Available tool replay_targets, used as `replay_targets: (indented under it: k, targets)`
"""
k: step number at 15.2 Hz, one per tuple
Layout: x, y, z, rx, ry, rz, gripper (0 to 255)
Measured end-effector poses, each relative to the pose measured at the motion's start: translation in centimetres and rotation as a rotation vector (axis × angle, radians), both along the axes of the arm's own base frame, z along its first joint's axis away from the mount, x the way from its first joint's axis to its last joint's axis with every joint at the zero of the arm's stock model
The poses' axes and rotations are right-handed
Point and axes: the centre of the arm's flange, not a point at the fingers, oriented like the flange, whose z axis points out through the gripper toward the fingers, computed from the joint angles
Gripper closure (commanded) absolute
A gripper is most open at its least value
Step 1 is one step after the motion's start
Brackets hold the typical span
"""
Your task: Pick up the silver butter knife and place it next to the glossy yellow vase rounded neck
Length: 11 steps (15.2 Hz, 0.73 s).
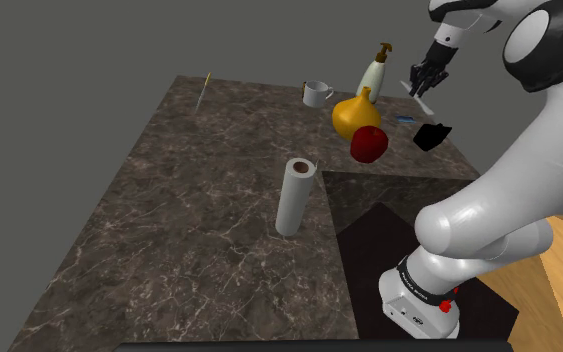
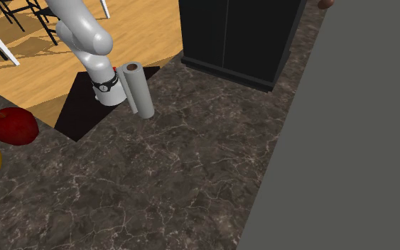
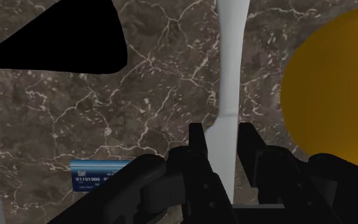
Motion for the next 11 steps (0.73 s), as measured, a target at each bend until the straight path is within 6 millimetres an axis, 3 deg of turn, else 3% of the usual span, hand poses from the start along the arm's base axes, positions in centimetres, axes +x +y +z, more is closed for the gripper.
replay_targets:
  k: [11]
  targets:
    - [0.1, -0.1, -5.9, 0.000, 0.000, 0.000, 255]
